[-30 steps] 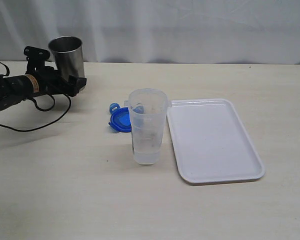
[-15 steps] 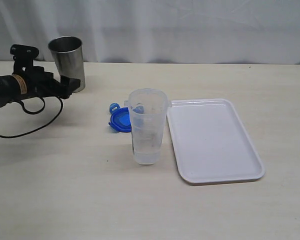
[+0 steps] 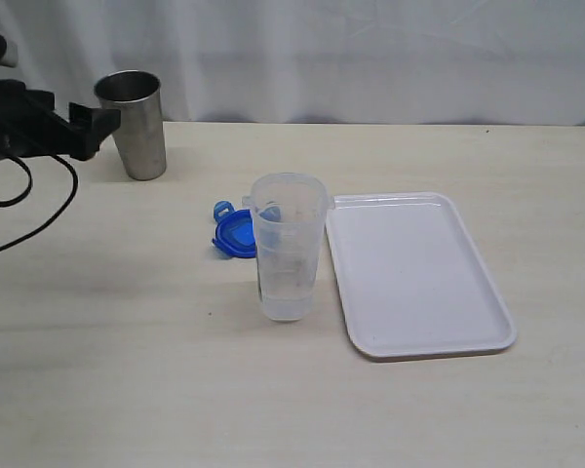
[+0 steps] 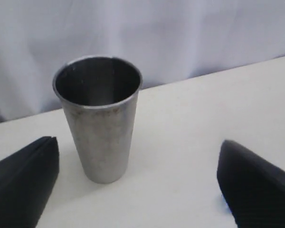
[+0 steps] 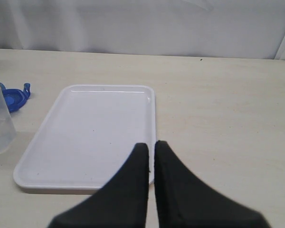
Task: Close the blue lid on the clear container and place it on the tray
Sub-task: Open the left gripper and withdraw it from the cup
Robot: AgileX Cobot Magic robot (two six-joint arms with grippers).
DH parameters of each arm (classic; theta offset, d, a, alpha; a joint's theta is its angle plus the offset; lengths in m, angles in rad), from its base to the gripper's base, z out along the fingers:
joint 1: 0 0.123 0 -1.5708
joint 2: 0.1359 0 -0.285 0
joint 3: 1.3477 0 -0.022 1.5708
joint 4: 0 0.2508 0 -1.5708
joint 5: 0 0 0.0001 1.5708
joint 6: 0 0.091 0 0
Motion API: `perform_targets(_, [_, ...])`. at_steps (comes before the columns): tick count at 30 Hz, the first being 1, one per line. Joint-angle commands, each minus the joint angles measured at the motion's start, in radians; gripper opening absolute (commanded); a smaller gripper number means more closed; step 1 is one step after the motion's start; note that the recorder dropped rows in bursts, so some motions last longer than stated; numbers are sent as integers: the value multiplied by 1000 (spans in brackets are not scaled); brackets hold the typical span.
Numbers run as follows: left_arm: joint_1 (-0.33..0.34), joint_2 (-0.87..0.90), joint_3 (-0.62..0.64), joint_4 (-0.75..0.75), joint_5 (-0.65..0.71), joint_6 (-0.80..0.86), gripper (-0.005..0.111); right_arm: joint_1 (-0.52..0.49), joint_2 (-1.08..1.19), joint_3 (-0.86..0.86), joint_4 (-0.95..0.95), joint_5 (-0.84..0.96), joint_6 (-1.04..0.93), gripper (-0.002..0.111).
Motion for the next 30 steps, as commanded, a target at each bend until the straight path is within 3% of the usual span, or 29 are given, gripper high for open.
perform_targets(1, [4, -147, 45, -12, 4, 6, 84, 3, -6, 1, 1, -6, 0, 5])
perform_targets(15, [4, -572, 179, -120, 51, -18, 84, 3, -6, 1, 1, -6, 0, 5])
perform_targets(30, [4, -617, 246, -136, 38, -69, 84, 3, -6, 1, 1, -6, 0, 5])
